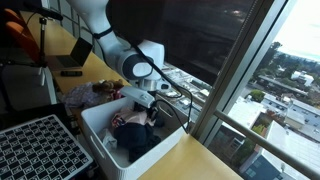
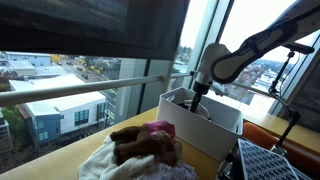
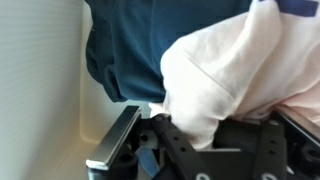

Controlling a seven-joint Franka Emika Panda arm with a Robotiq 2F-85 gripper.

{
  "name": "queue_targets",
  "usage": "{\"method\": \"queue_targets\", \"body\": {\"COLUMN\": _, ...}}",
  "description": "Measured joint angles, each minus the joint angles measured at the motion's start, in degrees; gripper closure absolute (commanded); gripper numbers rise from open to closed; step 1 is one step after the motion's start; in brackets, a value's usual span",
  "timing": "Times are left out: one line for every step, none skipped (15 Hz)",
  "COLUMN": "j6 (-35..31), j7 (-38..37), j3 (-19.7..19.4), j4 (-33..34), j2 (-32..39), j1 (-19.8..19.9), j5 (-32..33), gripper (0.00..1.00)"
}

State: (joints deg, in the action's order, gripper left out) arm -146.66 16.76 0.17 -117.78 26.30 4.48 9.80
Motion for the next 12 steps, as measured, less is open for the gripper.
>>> {"method": "queue_targets", "body": {"j6": 0.95, "j7": -0.42, "j3": 0.01, "j4": -0.11, "j2": -2.53, "j1": -0.65, "j5": 0.02, "gripper": 1.00}}
{"method": "queue_targets", "body": {"j6": 1.79, "j7": -0.97, "j3": 0.01, "j4": -0.15, "j2": -5.05, "j1": -1.33, "j5": 0.12, "gripper": 1.00}}
{"method": "queue_targets", "body": {"j6": 2.70, "j7": -1.61, "j3": 0.01, "j4": -0.14, "j2": -7.64, "j1": -2.06, "j5": 0.29, "gripper": 1.00}}
{"method": "queue_targets", "body": {"j6": 3.60, "j7": -2.37, "j3": 0.00, "j4": -0.06, "j2": -10.15, "j1": -2.79, "j5": 0.75, "gripper": 1.00}}
{"method": "queue_targets", "body": {"j6": 4.45, "j7": -3.38, "j3": 0.00, "j4": 0.09, "j2": -12.61, "j1": -3.57, "j5": 1.43, "gripper": 1.00}}
{"method": "queue_targets", "body": {"j6": 5.49, "j7": -4.49, "j3": 0.06, "j4": 0.33, "j2": -15.04, "j1": -4.45, "j5": 2.26, "gripper": 1.00}}
{"method": "queue_targets", "body": {"j6": 6.35, "j7": -5.72, "j3": 0.21, "j4": 0.51, "j2": -17.39, "j1": -5.42, "j5": 3.08, "gripper": 1.00}}
{"method": "queue_targets", "body": {"j6": 7.26, "j7": -7.01, "j3": 0.58, "j4": 0.67, "j2": -19.56, "j1": -6.44, "j5": 3.90, "gripper": 1.00}}
{"method": "queue_targets", "body": {"j6": 8.20, "j7": -8.49, "j3": 1.23, "j4": 0.83, "j2": -21.65, "j1": -7.55, "j5": 4.88, "gripper": 1.00}}
{"method": "queue_targets", "body": {"j6": 8.95, "j7": -9.99, "j3": 2.13, "j4": 0.96, "j2": -23.51, "j1": -8.69, "j5": 5.81, "gripper": 1.00}}
{"method": "queue_targets", "body": {"j6": 9.66, "j7": -11.55, "j3": 3.25, "j4": 1.11, "j2": -25.15, "j1": -9.82, "j5": 7.02, "gripper": 1.00}}
{"method": "queue_targets", "body": {"j6": 10.20, "j7": -13.25, "j3": 4.57, "j4": 1.27, "j2": -26.65, "j1": -11.01, "j5": 8.40, "gripper": 1.00}}
